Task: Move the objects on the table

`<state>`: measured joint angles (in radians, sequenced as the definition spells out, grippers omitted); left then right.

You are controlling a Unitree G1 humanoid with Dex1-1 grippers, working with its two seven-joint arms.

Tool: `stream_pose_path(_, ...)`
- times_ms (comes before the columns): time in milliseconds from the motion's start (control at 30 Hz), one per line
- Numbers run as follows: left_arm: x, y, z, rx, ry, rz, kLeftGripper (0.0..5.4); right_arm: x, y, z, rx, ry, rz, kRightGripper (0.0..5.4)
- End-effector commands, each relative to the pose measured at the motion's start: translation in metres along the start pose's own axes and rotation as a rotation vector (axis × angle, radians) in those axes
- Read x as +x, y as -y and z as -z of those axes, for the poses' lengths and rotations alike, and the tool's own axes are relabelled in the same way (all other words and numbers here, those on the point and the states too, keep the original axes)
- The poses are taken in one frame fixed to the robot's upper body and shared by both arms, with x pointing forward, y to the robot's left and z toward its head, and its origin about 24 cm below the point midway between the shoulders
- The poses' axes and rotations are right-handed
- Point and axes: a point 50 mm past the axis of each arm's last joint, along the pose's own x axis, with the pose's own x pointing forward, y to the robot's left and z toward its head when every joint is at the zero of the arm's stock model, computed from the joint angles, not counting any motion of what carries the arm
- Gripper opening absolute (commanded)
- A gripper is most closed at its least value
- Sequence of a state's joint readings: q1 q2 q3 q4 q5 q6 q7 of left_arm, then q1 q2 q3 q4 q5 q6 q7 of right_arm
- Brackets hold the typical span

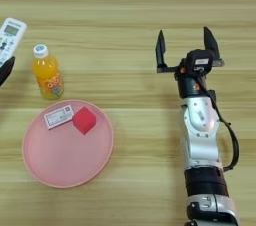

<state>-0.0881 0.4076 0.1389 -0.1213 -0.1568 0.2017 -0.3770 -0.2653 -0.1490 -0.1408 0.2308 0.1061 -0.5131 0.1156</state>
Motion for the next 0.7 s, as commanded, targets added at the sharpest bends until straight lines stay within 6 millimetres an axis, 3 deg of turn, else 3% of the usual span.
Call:
stream_pose_path(33,-0.004,0.003,0.025,0.005,-0.112,0.019,2.86,0.004,0.0,-0.003,0.002,0.02,0.0,5.4)
stream_pose_path(400,-0.009,0.018,0.055,0.044,-0.223,0.104,2.86,0.004,0.0,-0.003,0.002,0.019,-0.001,5.4)
stream_pose_path(700,-0.009,0.024,0.063,0.101,-0.254,0.141,2.86,0.004,-0.001,-0.003,0.001,0.021,-0.001,5.4)
